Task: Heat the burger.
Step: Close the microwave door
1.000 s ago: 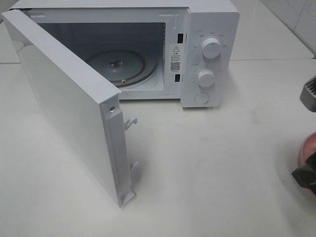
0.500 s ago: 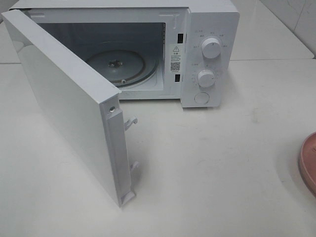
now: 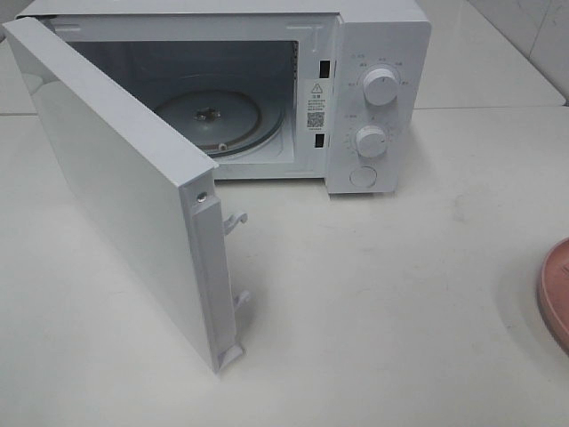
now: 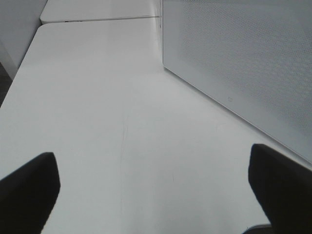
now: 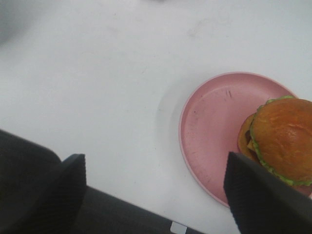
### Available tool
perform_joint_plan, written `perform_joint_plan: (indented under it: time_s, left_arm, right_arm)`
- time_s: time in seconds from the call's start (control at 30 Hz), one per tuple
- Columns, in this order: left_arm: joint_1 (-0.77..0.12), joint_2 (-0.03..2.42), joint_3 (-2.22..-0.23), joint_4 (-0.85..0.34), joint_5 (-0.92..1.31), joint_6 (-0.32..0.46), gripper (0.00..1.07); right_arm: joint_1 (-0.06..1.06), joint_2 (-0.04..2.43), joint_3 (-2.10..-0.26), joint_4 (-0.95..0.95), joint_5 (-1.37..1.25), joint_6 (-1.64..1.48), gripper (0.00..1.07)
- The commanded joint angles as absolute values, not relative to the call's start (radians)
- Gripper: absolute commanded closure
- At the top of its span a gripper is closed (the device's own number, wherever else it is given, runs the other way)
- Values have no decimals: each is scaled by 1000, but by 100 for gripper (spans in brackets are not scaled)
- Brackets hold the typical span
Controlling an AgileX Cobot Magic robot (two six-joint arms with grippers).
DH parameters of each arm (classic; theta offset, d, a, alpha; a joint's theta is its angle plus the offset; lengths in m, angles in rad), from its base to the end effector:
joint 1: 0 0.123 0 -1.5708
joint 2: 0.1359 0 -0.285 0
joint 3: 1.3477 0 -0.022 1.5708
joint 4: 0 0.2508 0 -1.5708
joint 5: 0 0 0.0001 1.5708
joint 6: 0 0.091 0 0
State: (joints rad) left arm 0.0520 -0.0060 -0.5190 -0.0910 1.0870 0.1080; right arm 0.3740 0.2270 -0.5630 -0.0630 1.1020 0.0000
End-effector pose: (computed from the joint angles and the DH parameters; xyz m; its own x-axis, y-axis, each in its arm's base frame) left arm -0.0089 -0.0078 0.2806 -0.4528 0.0418 -0.8907 0.0495 0.9985 0.0218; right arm 0.0241 0.0040 0.2902 -0.5744 -0.2560 -0.7775 -0.3405 0.9385 -0.0574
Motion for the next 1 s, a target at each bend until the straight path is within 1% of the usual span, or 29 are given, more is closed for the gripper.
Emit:
perform_joint_plan:
  time_s: [0.03,0.07,0.1,0.17,0.23,0.27,0.33,0.43,1.0]
  left_arm:
    - [51,-21,-517,-95,1075,104,9]
    - [51,-21,-517,-95,1075,104,9]
    - [51,-21,-517,-95,1075,104,9]
    - [51,-21,-517,-95,1075,104,9]
    - [51,-21,-517,-95,1075,104,9]
    - [51,-21,-517,-95,1075,104,9]
    - [51,-21,-517,-95,1075,104,9]
    - [51,-21,-517,-95,1075,104,9]
    - [51,-21,-517,-95,1075,104,9]
  right_arm:
    - [308,155,-561,-61,1061,-12,31]
    - [308,155,-561,-61,1061,-12,31]
    - [271,116,-546,-60,1036,-11,31]
    - [250,98,-537,-60,1026,-11,31]
    - [195,27,-497,-59,991,0,31]
    - [195,27,-497,-59,991,0,31]
    - [125,-39,-499,-64,993,19,31]
    - [111,-37,-499,-66,993,33,31]
    - [111,-37,-499,-66,993,34,31]
